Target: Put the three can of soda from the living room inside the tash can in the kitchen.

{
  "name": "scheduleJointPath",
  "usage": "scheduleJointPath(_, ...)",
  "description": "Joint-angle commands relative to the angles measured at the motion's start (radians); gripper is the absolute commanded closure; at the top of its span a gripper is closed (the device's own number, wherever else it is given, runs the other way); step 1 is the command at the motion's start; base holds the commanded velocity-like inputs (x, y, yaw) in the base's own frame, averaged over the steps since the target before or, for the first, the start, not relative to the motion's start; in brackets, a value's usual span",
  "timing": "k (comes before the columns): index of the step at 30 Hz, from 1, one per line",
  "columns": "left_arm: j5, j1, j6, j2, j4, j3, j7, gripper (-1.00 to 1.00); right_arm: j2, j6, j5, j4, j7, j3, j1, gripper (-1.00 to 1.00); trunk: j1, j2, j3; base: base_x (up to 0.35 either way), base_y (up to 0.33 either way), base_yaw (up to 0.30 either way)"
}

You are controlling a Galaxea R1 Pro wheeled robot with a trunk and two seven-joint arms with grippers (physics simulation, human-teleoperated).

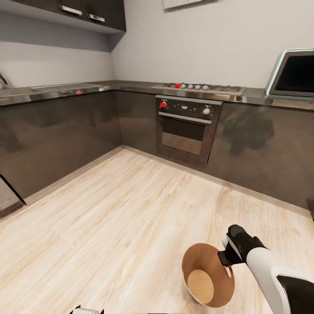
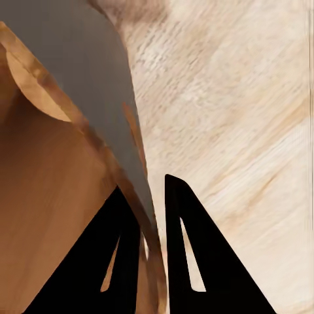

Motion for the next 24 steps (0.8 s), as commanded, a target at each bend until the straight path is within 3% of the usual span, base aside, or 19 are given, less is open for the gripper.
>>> scheduleJointPath(1,0.000,0.000,0.002,0.000,0.000,0.000,0.000,-1.00,0.000,-0.003,0.013,0.000,-0.003,0.002,0.000,1.00,0.000,0.000,0.004,0.000,0.000,0.000)
scheduleJointPath(4,-0.003,-0.001,0.015,0.000,-0.001,0.000,0.003,-1.00,0.004,-0.033,0.012,0.002,-0.002,0.001,0.001,1.00,-0.002,0.001,0.016,0.000,0.000,0.000)
scheduleJointPath(24,-0.003,-0.009,0.049,0.000,0.001,0.000,0.004,-1.00,0.002,-0.033,0.001,0.002,0.011,-0.008,0.005,1.00,-0.011,0.006,0.093,0.000,0.000,0.000)
